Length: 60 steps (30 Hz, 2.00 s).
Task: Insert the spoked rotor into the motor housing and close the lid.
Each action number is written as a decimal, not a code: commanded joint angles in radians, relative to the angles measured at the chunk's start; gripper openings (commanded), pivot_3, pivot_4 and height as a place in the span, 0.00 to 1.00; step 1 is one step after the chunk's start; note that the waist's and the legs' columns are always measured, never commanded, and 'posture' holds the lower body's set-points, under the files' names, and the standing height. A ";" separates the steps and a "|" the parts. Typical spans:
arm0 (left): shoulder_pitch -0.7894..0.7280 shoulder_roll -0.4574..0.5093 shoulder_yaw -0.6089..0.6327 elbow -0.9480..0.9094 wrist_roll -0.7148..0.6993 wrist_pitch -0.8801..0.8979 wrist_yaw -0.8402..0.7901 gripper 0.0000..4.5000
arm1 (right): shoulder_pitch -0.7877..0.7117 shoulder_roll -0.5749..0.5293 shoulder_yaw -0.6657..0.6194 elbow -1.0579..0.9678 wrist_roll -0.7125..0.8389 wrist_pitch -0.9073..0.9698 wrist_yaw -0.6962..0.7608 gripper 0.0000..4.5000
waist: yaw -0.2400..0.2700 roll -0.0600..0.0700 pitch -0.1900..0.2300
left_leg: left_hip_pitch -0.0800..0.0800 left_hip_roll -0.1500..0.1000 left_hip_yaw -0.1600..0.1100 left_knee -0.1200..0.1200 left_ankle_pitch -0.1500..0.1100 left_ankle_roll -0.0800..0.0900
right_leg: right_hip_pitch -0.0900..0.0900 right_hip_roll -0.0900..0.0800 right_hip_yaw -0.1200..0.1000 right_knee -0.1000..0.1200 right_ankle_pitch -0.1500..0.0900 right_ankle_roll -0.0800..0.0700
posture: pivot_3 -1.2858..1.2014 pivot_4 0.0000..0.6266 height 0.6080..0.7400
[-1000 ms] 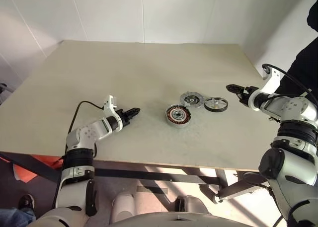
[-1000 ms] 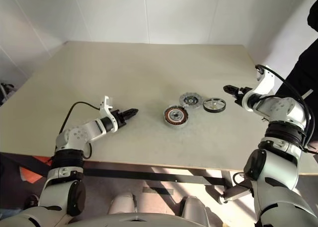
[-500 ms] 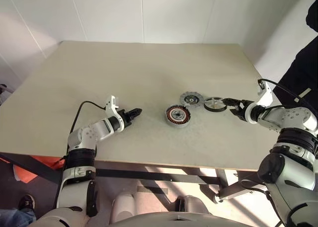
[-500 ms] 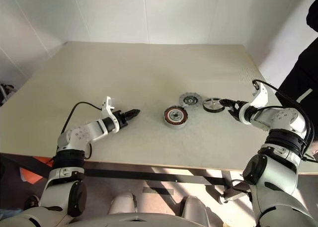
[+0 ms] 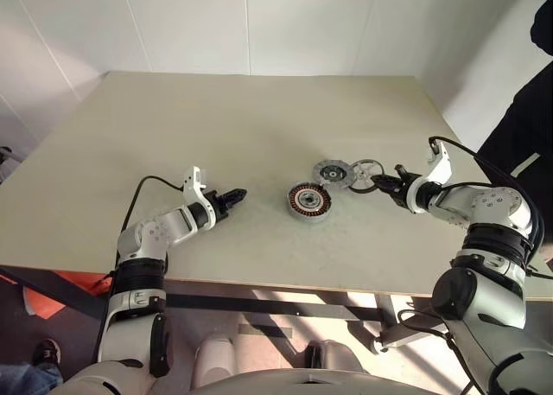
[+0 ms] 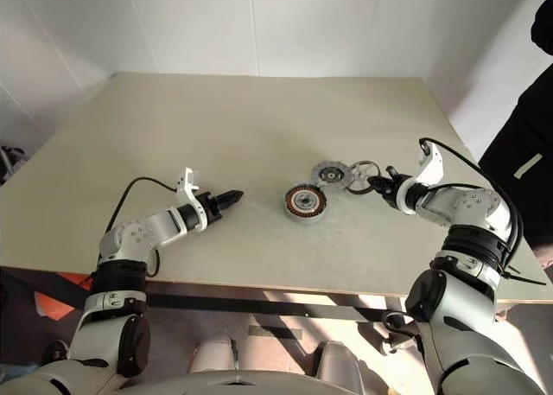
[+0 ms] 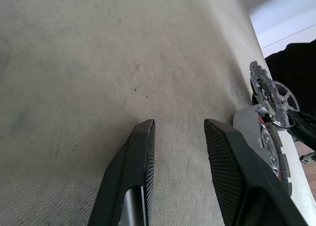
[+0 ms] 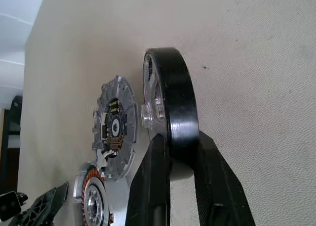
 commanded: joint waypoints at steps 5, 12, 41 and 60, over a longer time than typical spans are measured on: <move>-0.009 0.014 -0.003 -0.014 0.008 -0.007 -0.006 0.38 | -0.049 0.016 -0.023 -0.009 0.008 -0.167 -0.062 0.17 | 0.000 0.000 0.000 | 0.000 0.000 0.000 0.000 0.000 0.000 | 0.000 0.000 0.000 0.000 0.000 0.000 | 0.52 0.00 1.00; -0.011 0.015 -0.007 -0.015 0.009 -0.013 -0.014 0.38 | -0.120 0.029 -0.053 0.036 0.065 -0.314 -0.091 0.17 | -0.002 0.001 0.000 | 0.000 0.000 0.000 -0.001 0.000 0.000 | -0.001 0.000 0.000 0.000 0.000 0.000 | 0.52 0.00 1.00; 0.037 0.025 -0.047 -0.165 0.000 -0.107 -0.137 0.38 | 0.105 0.088 0.170 -0.344 0.252 0.295 0.050 0.17 | 0.024 0.001 0.000 | 0.000 0.000 0.000 -0.002 0.001 -0.002 | -0.001 0.000 0.000 0.000 0.000 0.001 | 0.52 0.00 1.00; 0.047 0.018 -0.059 -0.179 -0.014 -0.104 -0.163 0.38 | 0.106 0.146 0.131 -0.424 0.305 0.334 0.013 0.17 | 0.024 0.002 0.000 | 0.001 0.000 0.000 -0.004 0.002 -0.003 | -0.001 0.000 0.000 0.000 0.000 0.001 | 0.52 0.00 1.00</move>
